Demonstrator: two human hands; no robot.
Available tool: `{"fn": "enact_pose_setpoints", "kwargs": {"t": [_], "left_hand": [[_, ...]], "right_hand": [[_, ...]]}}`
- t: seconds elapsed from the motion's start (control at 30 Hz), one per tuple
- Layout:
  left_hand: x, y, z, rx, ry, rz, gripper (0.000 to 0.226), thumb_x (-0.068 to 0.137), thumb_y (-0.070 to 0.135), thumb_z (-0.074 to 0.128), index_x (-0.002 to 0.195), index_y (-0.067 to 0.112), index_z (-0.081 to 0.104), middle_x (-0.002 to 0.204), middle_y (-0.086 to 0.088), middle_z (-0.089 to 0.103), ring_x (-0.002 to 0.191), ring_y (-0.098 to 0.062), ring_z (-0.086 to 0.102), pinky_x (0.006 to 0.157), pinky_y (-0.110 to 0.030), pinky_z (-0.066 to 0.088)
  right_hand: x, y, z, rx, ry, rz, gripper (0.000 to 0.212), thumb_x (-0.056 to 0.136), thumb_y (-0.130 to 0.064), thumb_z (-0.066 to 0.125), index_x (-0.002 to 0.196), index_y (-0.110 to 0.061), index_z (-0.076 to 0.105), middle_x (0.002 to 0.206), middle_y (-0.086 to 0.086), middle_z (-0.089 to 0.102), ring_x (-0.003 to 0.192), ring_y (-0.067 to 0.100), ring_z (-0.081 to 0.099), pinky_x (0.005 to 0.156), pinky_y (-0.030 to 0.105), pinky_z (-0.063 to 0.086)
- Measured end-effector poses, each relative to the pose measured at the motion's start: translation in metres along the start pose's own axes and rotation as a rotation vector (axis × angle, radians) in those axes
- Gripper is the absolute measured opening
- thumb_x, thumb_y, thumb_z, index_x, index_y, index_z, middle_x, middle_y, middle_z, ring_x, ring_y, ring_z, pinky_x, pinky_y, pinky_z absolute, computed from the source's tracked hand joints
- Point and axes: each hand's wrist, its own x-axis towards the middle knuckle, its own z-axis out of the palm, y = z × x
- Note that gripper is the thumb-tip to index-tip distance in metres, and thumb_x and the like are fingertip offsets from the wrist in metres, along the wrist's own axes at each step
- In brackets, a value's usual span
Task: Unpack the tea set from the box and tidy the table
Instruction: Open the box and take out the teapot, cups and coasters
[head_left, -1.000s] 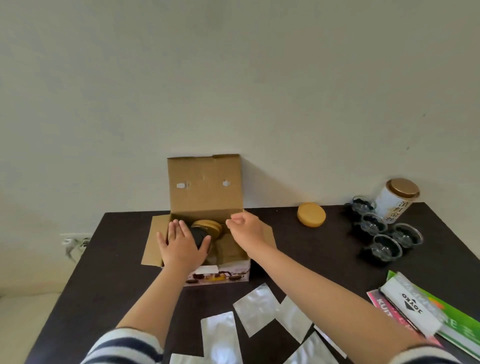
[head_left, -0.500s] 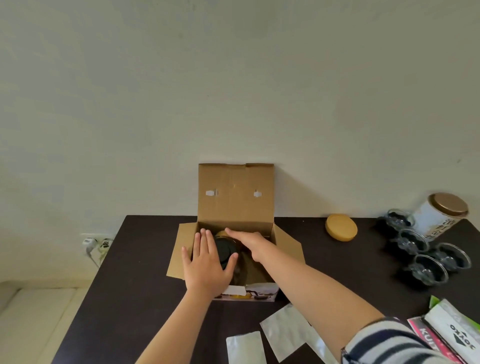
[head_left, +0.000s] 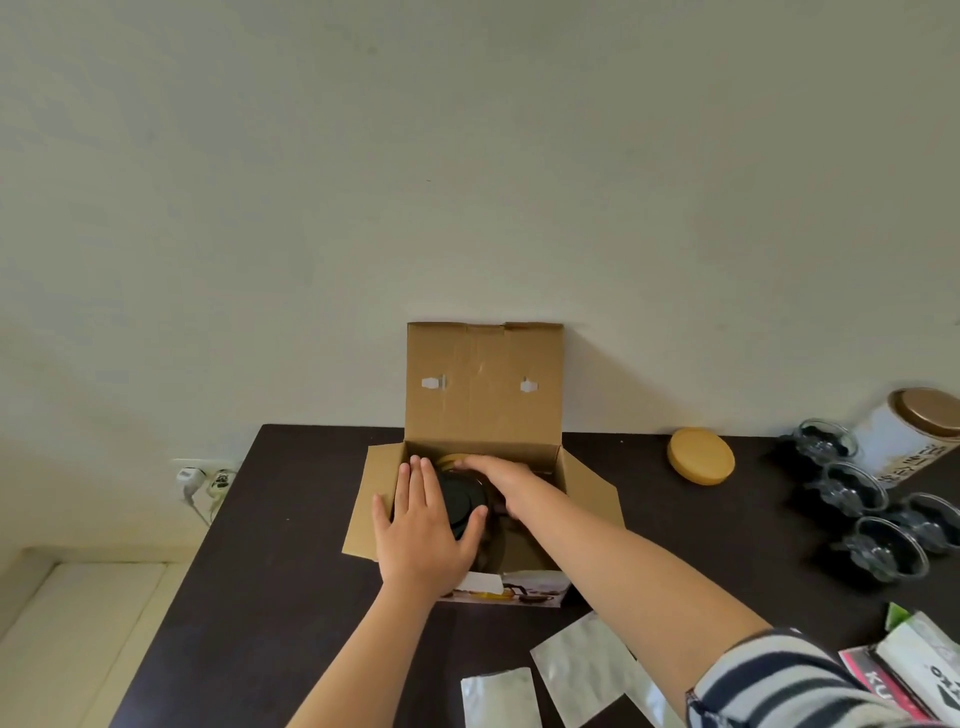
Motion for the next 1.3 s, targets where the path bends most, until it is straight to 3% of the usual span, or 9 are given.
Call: {"fn": "enact_pose_setpoints", "kwargs": {"t": [0.17,0.3,0.53,0.77,1.0,1.13,1.23,1.3], "left_hand": [[0.001,0.000,0.001,0.008,0.005,-0.003,0.095,0.080,0.074,0.005,0.151,0.012,-0.001,0.160,-0.002,0.004,0.147,-0.019,-0.003,0.116,-0.047,0.006],[-0.001,0.000,0.000,0.014,0.008,-0.003,0.095,0.079,0.074,0.003,0.151,0.012,0.000,0.160,-0.002,0.006,0.147,-0.019,-0.001,0.116,-0.048,0.009],[-0.001,0.001,-0.002,0.011,-0.008,-0.012,0.094,0.079,0.073,0.005,0.151,0.013,-0.004,0.160,-0.001,0.001,0.147,-0.018,-0.006,0.116,-0.046,0.004],[0.001,-0.001,-0.001,-0.013,0.007,-0.008,0.094,0.080,0.073,0.006,0.151,0.012,-0.002,0.160,-0.002,0.002,0.147,-0.018,-0.004,0.116,-0.047,0.005],[0.001,-0.002,-0.001,-0.006,0.003,-0.012,0.095,0.079,0.074,0.005,0.151,0.013,-0.001,0.160,-0.002,0.004,0.147,-0.018,-0.003,0.116,-0.048,0.006],[0.001,-0.002,0.001,-0.016,0.015,-0.018,0.098,0.077,0.076,0.003,0.152,0.012,0.003,0.160,-0.002,0.007,0.147,-0.018,0.001,0.116,-0.049,0.008],[0.001,-0.002,0.000,-0.011,0.008,-0.015,0.100,0.074,0.076,-0.002,0.151,0.013,0.001,0.160,-0.002,0.005,0.147,-0.018,-0.001,0.116,-0.048,0.007],[0.000,-0.001,-0.001,-0.004,0.015,-0.013,0.100,0.074,0.076,-0.003,0.151,0.012,0.001,0.160,-0.002,0.006,0.147,-0.018,-0.001,0.116,-0.048,0.008]], "right_hand": [[-0.003,0.001,-0.015,0.100,-0.055,-0.024,0.074,0.071,-0.034,0.082,0.132,-0.013,0.046,0.124,0.009,0.049,0.123,0.030,0.044,0.102,0.040,0.044],[-0.007,-0.003,-0.010,0.073,-0.061,-0.004,0.078,0.072,-0.038,0.081,0.135,-0.014,0.044,0.140,0.010,0.043,0.127,0.032,0.043,0.102,0.040,0.042],[0.000,-0.006,0.001,0.011,-0.056,-0.015,0.088,0.074,-0.045,0.078,0.142,-0.011,0.034,0.146,0.013,0.038,0.134,0.034,0.035,0.111,0.045,0.035],[0.005,0.001,0.004,0.078,0.030,0.024,0.095,0.062,-0.051,0.084,0.136,-0.011,0.040,0.131,0.012,0.051,0.121,0.030,0.048,0.105,0.043,0.042],[-0.013,-0.005,-0.013,0.290,-0.017,-0.084,0.101,0.056,-0.045,0.088,0.137,-0.011,0.037,0.130,0.010,0.048,0.114,0.030,0.052,0.095,0.038,0.047],[-0.055,-0.014,-0.047,0.358,-0.165,-0.238,0.113,0.048,-0.049,0.087,0.141,-0.011,0.036,0.140,0.011,0.046,0.124,0.030,0.049,0.110,0.043,0.034],[-0.079,-0.003,-0.090,0.334,-0.070,-0.377,0.114,0.040,-0.057,0.084,0.137,-0.011,0.045,0.135,0.007,0.051,0.123,0.026,0.051,0.110,0.041,0.036],[-0.083,0.013,-0.120,0.285,0.090,-0.430,0.091,0.043,-0.061,0.083,0.118,-0.015,0.059,0.116,0.000,0.061,0.113,0.021,0.057,0.101,0.036,0.043]]}}
